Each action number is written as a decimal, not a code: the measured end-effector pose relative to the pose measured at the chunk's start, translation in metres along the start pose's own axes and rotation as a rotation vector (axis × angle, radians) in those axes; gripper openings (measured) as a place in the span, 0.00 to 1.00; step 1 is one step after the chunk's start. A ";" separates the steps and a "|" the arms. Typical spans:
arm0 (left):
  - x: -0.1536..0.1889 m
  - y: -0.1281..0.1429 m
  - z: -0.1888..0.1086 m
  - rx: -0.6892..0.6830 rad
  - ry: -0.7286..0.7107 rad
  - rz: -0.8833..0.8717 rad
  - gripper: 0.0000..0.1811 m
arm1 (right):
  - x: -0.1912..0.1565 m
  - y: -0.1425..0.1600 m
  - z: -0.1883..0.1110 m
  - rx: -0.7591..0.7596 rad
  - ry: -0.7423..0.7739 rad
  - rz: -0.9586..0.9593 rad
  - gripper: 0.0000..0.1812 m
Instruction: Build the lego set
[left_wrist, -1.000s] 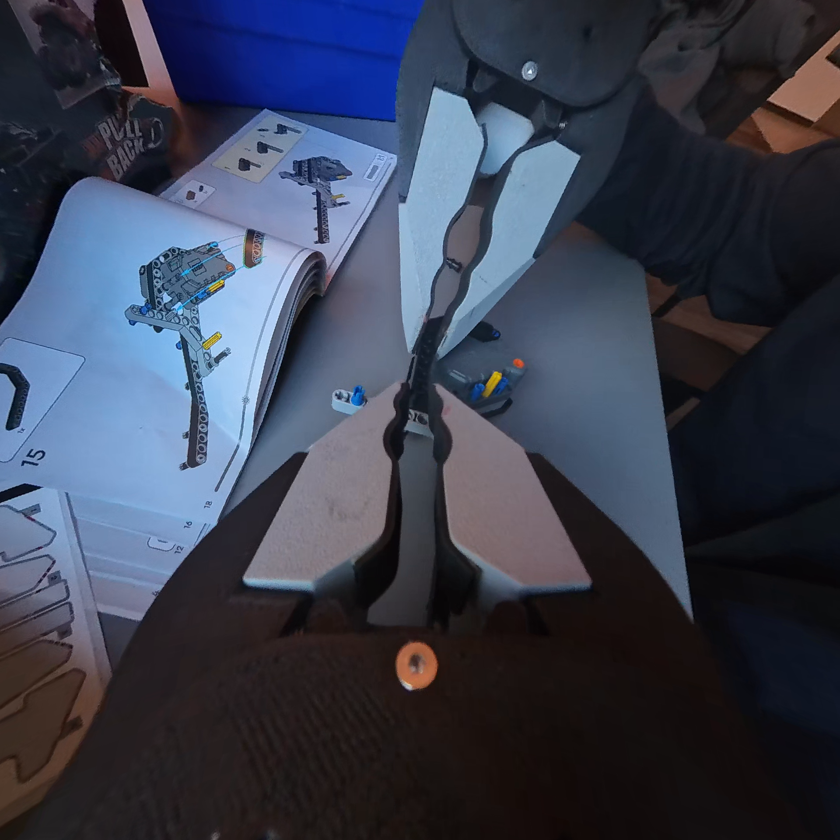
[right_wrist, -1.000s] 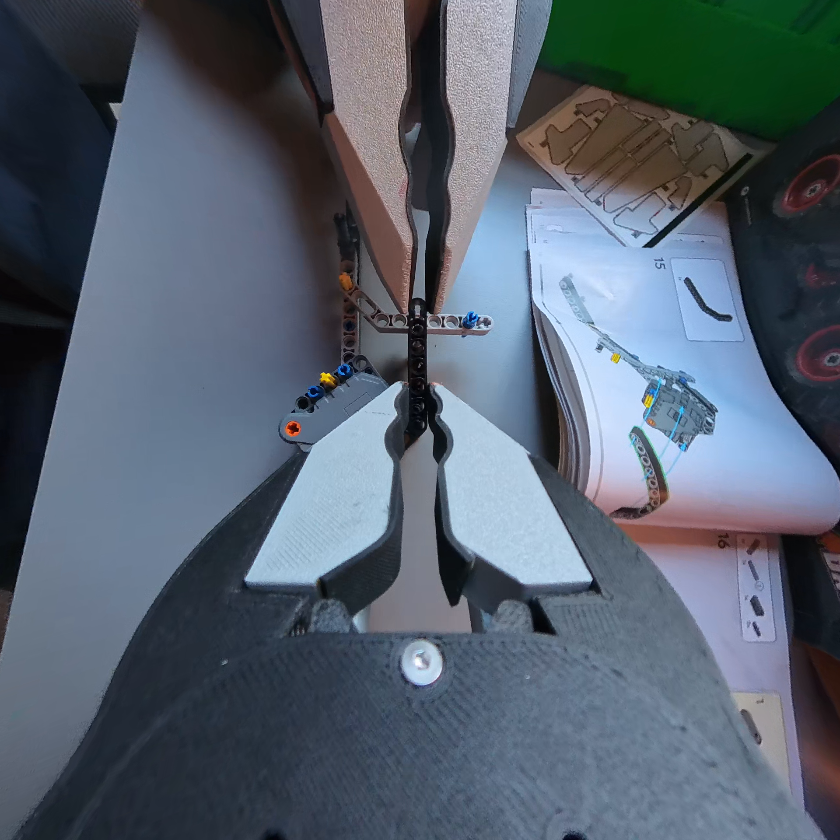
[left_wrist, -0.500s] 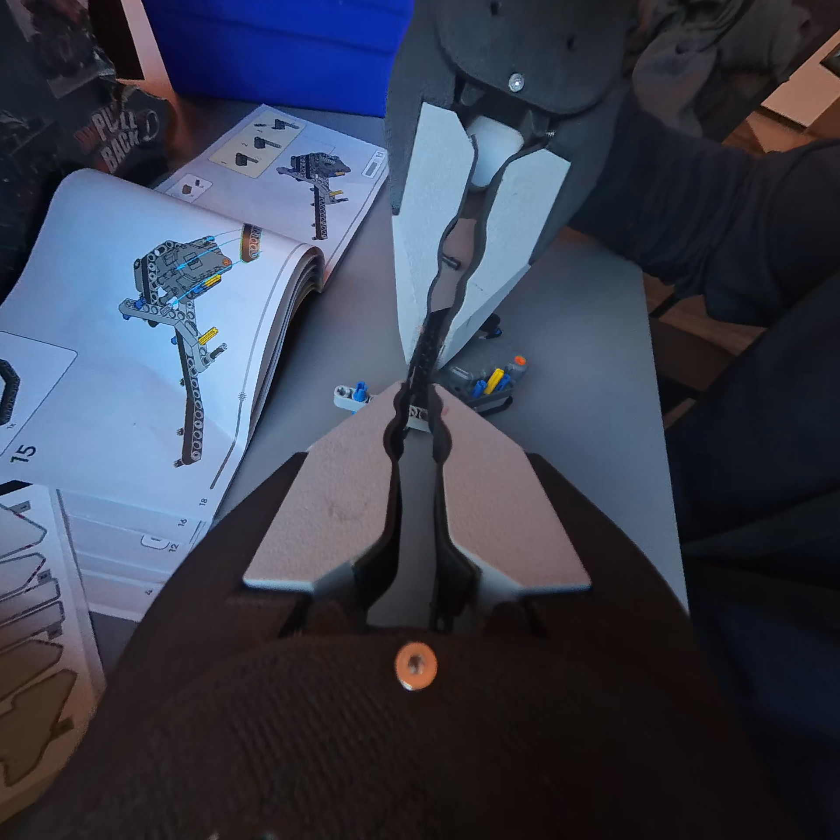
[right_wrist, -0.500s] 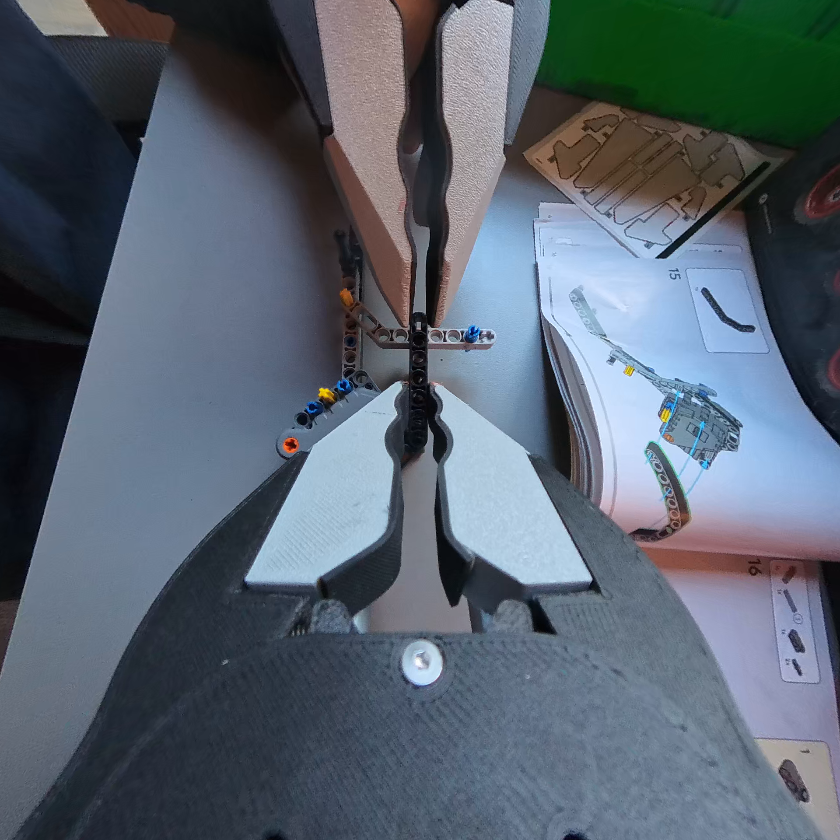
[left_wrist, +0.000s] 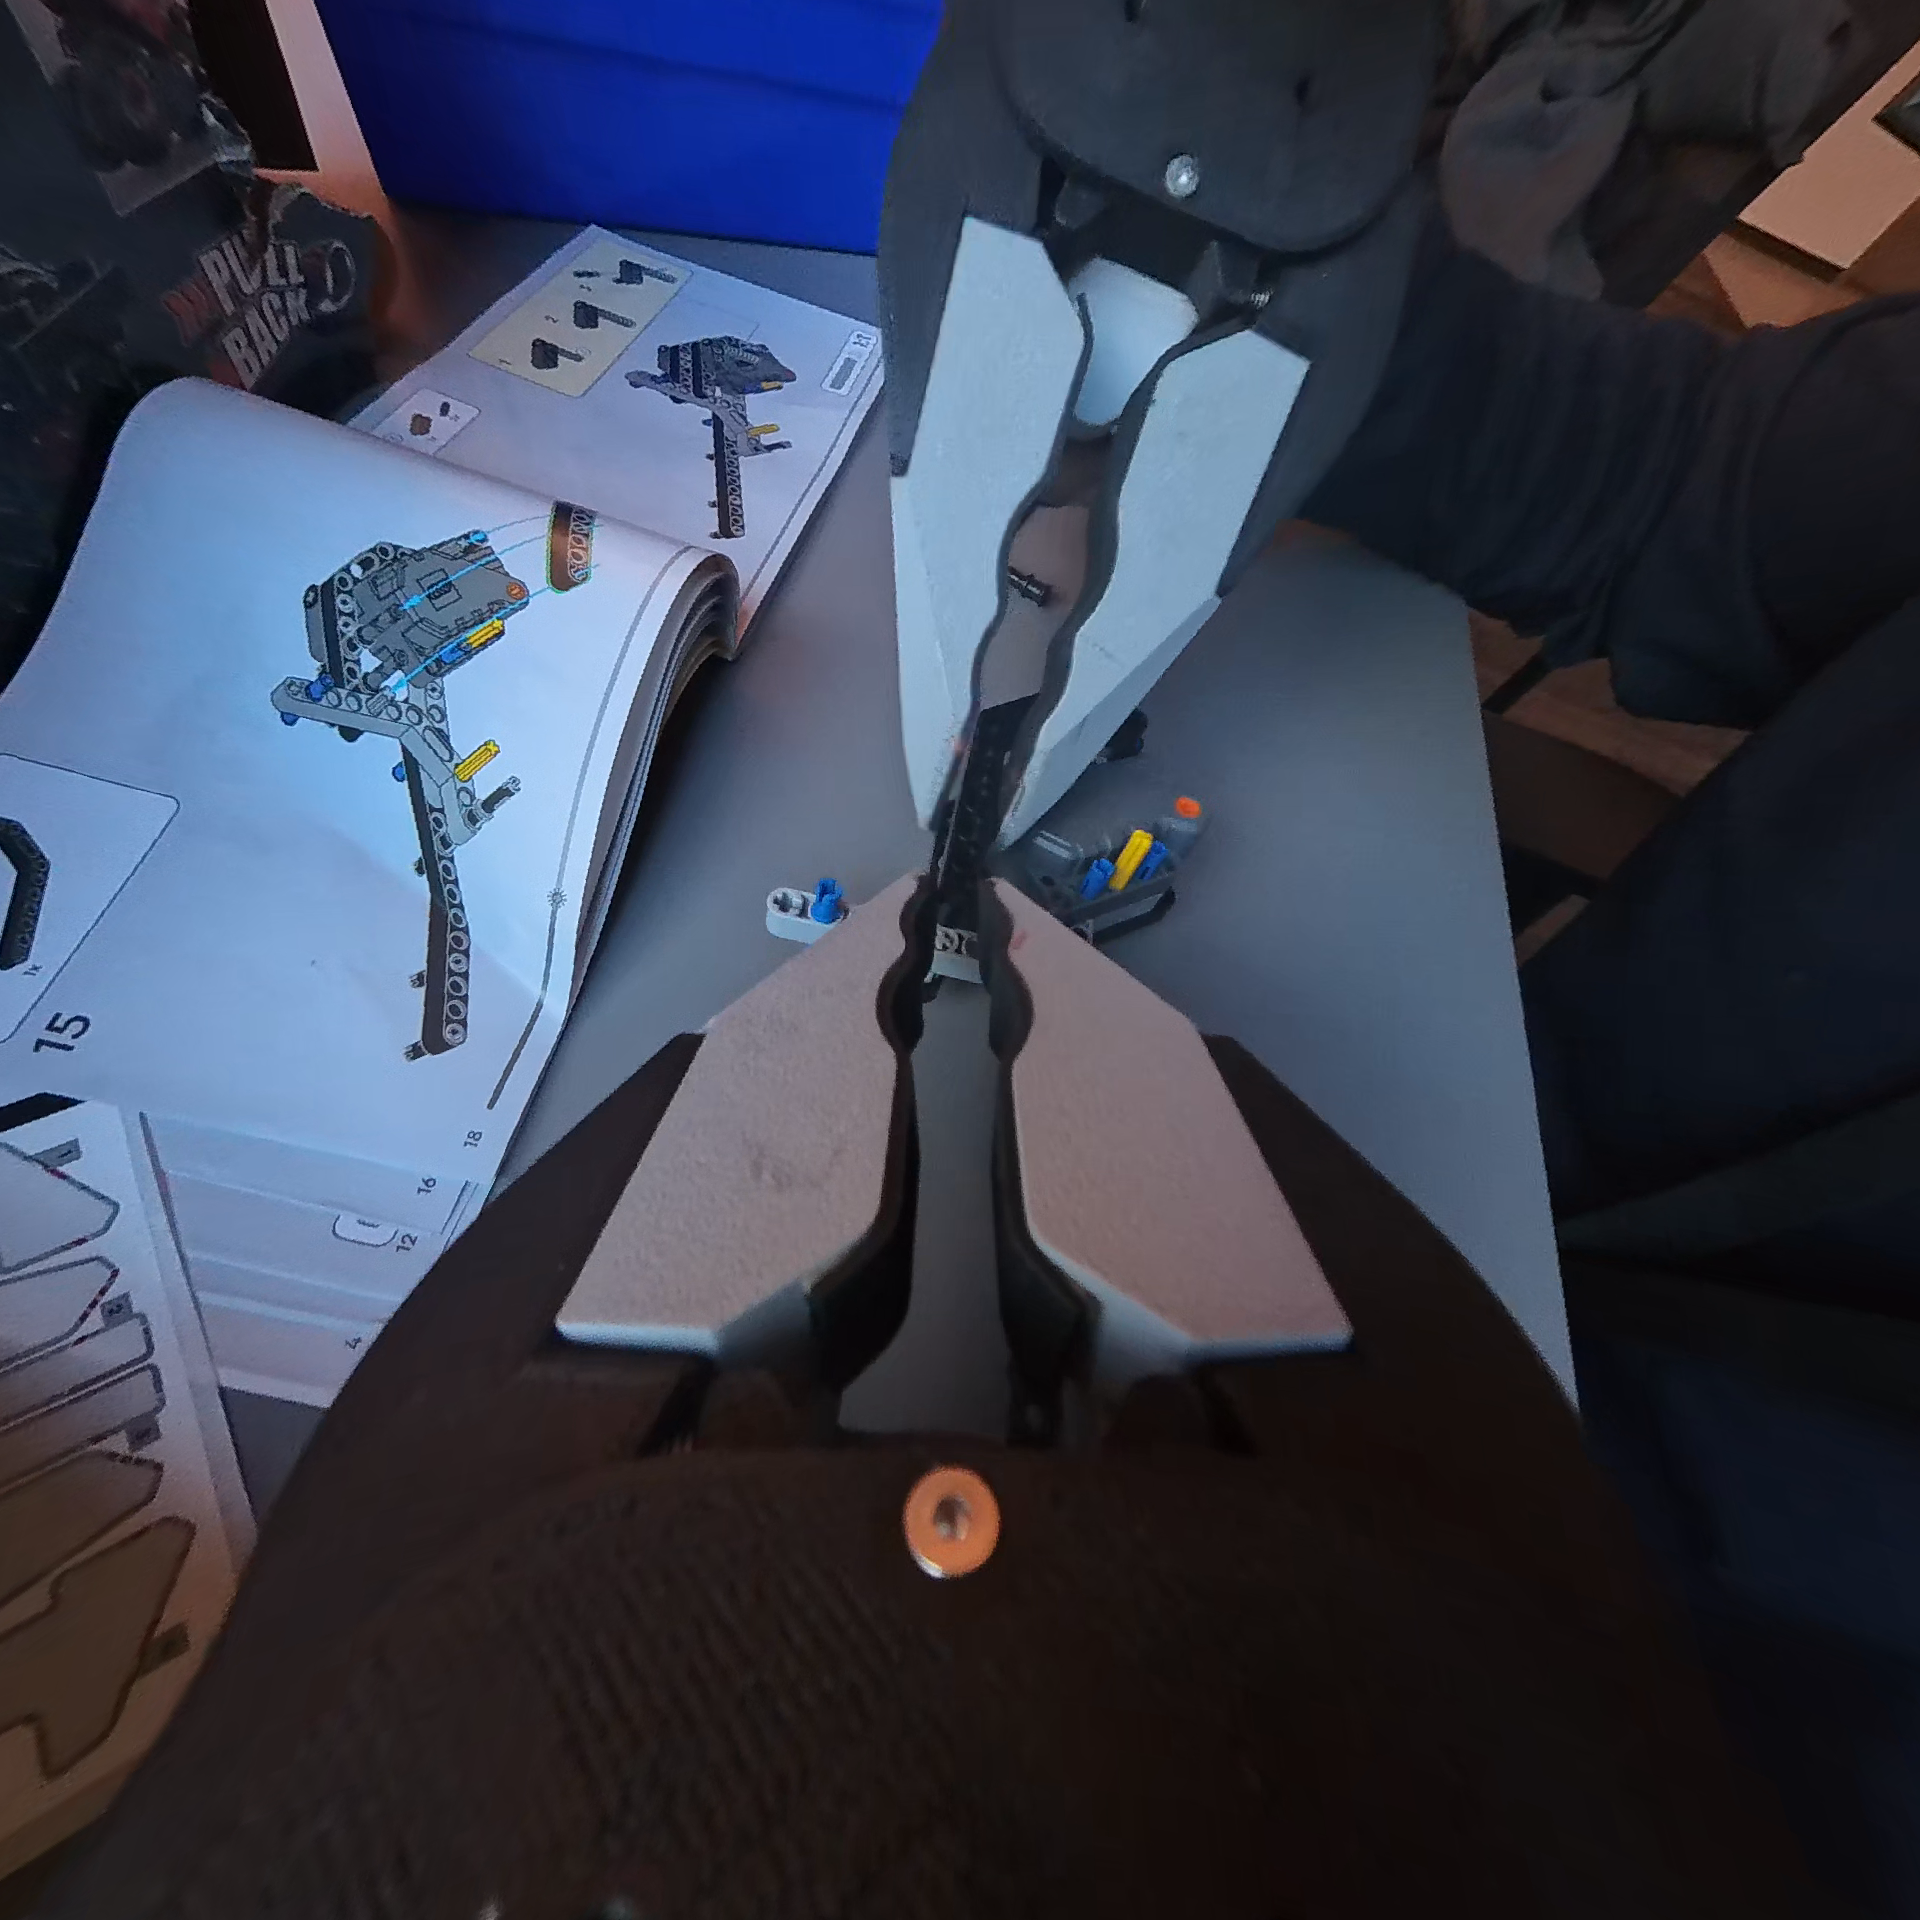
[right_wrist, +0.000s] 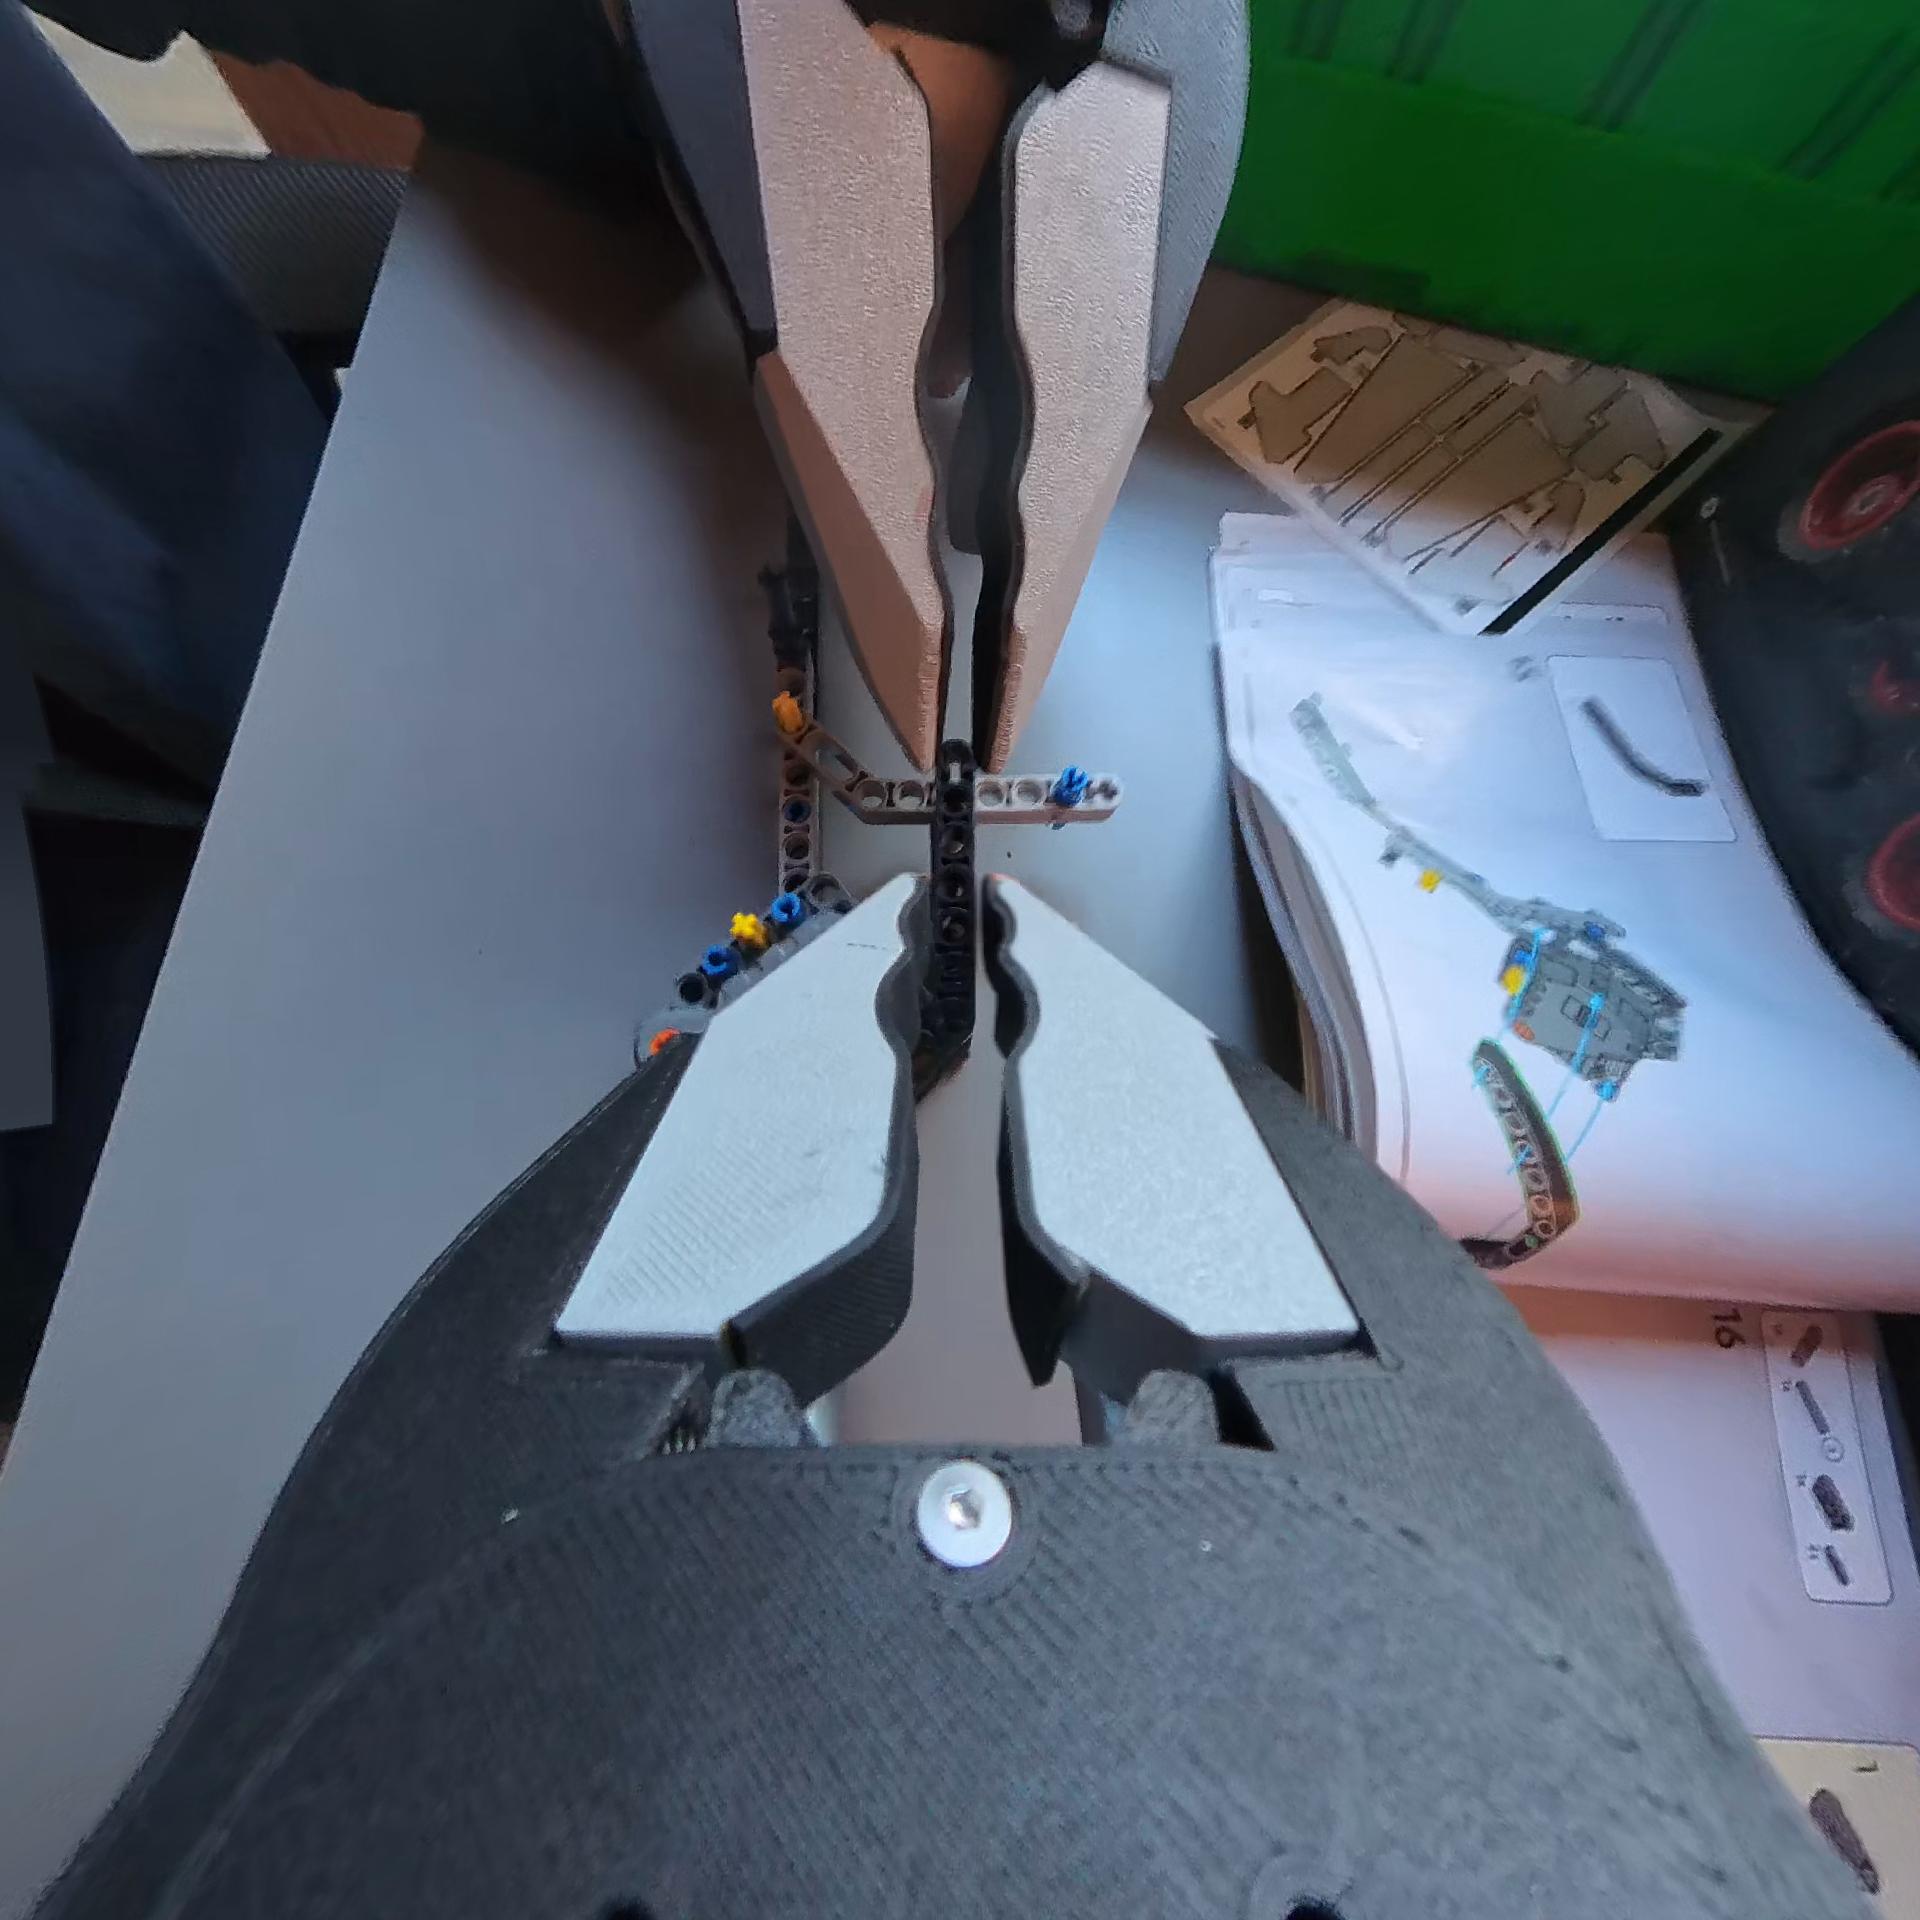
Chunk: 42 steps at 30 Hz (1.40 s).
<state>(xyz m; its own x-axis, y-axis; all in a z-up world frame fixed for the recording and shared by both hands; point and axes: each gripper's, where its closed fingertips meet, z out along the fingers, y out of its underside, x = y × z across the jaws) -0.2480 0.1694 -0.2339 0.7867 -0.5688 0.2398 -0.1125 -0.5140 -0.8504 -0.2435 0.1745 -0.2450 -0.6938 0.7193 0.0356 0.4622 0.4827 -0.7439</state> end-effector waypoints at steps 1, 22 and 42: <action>0.000 0.000 0.000 0.001 -0.002 0.003 0.02 | 0.000 -0.003 -0.001 0.017 -0.002 0.002 0.05; 0.007 0.005 0.001 -0.022 0.042 -0.036 0.02 | -0.009 -0.006 0.002 0.075 -0.061 0.003 0.02; 0.009 0.008 0.002 -0.052 -0.018 -0.045 0.03 | -0.011 -0.005 0.002 0.050 -0.171 -0.061 0.03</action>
<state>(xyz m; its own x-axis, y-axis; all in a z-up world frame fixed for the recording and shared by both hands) -0.2407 0.1613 -0.2400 0.8021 -0.5335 0.2683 -0.1082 -0.5717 -0.8133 -0.2393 0.1634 -0.2435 -0.8057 0.5916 -0.0292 0.3910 0.4943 -0.7764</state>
